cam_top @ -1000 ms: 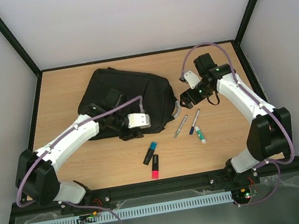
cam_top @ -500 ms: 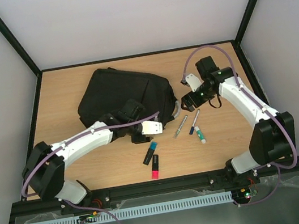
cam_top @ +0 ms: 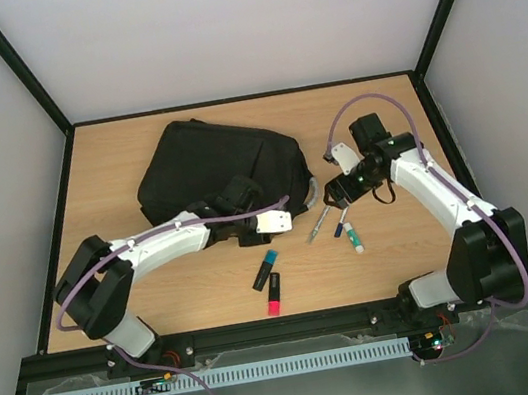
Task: Pack the student bag
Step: Zip the student bag at the center of the board.
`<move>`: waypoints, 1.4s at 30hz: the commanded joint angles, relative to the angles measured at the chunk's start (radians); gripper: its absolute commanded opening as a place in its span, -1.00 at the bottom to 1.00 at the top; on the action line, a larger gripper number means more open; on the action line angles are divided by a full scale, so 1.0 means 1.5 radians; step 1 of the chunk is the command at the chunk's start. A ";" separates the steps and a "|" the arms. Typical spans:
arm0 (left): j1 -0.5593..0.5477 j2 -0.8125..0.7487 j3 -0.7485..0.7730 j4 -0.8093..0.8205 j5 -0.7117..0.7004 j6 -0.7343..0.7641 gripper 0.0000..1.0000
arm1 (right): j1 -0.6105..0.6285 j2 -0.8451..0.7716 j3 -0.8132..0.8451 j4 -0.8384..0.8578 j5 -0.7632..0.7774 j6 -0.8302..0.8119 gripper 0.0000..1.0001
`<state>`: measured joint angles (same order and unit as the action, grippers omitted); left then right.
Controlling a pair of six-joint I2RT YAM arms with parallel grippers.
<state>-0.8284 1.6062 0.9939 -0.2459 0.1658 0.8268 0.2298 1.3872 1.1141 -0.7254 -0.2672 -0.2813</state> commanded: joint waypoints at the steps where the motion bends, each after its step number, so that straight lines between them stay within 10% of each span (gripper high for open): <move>1: 0.012 0.022 0.003 0.026 0.005 0.001 0.07 | -0.001 -0.047 -0.062 0.018 -0.036 -0.019 0.60; 13: 0.084 0.089 0.109 -0.015 0.113 -0.110 -0.94 | 0.025 -0.028 -0.120 0.109 -0.076 -0.041 0.31; 42: 0.173 0.179 0.334 -0.246 0.393 -0.263 -0.95 | 0.107 0.212 0.041 0.240 -0.135 -0.053 -0.09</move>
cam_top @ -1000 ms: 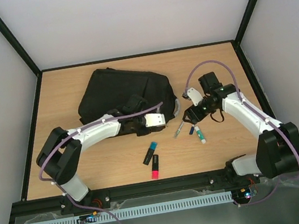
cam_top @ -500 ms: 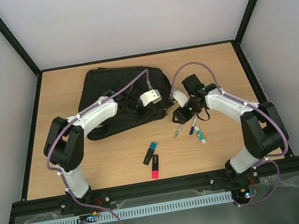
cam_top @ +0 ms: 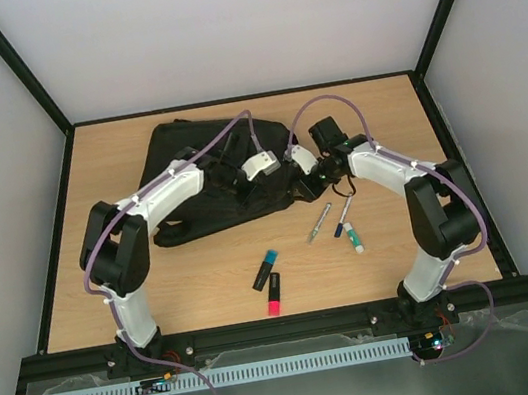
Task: Pack the student bag
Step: Zip the student bag at the center of the board.
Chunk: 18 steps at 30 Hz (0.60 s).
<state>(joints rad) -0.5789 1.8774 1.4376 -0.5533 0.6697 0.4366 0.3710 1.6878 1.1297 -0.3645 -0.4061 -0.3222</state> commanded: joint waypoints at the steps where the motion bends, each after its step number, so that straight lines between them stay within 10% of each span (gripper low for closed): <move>1: 0.007 -0.001 0.041 -0.046 0.059 -0.002 -0.95 | 0.014 0.014 0.033 -0.001 -0.044 -0.027 -0.09; 18: 0.026 0.003 0.062 -0.076 0.069 0.016 -0.95 | 0.046 0.038 0.023 0.043 -0.015 -0.009 -0.42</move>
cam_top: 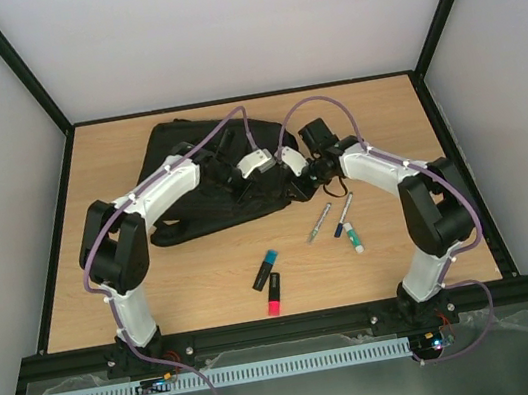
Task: Pack the student bag
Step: Zip the student bag at the center of the board.
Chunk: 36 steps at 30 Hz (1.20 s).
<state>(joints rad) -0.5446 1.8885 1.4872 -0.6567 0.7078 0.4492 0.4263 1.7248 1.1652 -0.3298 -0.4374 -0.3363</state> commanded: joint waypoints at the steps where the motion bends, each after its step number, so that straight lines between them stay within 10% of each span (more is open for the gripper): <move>1: 0.004 -0.005 0.029 -0.008 0.043 0.010 -0.95 | 0.009 0.013 -0.001 0.017 0.008 -0.003 -0.47; 16: 0.006 -0.012 0.013 -0.036 0.027 0.050 -0.95 | 0.007 -0.015 -0.027 -0.027 0.029 -0.038 -0.95; 36: -0.006 -0.116 -0.167 -0.063 -0.082 0.204 -0.95 | -0.017 0.019 0.018 -0.086 0.085 -0.097 -0.98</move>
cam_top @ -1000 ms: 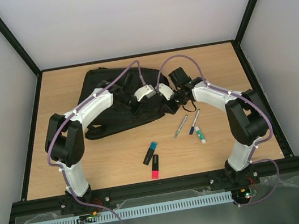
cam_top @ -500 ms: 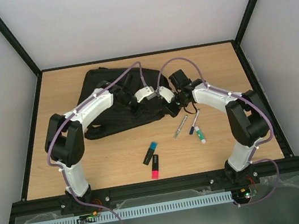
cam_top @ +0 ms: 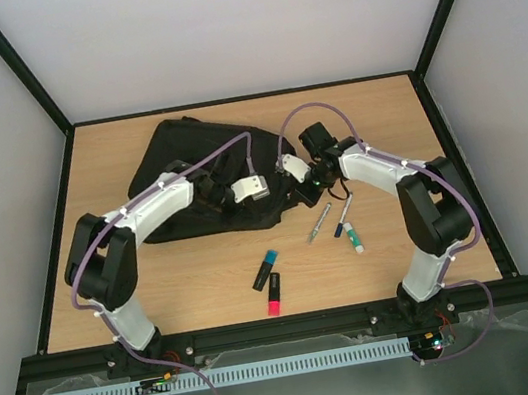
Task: Pack the student bag
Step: Zip the student bag at the center of the board.
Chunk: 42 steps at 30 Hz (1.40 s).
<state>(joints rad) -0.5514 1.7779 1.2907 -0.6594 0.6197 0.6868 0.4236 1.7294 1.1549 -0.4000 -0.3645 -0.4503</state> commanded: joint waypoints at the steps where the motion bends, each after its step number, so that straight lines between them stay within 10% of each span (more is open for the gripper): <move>1: -0.001 -0.050 -0.045 -0.064 -0.033 0.054 -0.95 | -0.016 0.017 0.027 -0.043 0.034 -0.024 -0.98; 16: 0.153 -0.133 -0.128 -0.027 -0.197 0.079 -0.73 | 0.101 0.048 0.115 -0.087 -0.028 0.018 -0.98; 21: 0.156 -0.199 -0.142 -0.056 -0.134 0.103 -0.07 | 0.145 0.078 0.151 -0.088 -0.054 0.053 -0.98; 30: 0.124 -0.229 -0.171 0.009 0.041 -0.040 0.15 | 0.149 0.104 0.181 -0.087 -0.074 0.078 -0.98; 42: 0.097 -0.161 -0.202 0.155 0.029 -0.203 0.23 | 0.150 0.104 0.175 -0.073 -0.075 0.102 -0.98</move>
<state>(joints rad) -0.3904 1.5108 1.0080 -0.5243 0.6765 0.4793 0.6415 1.8816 1.3945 -0.4973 -0.4267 -0.3218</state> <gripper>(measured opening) 0.625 0.018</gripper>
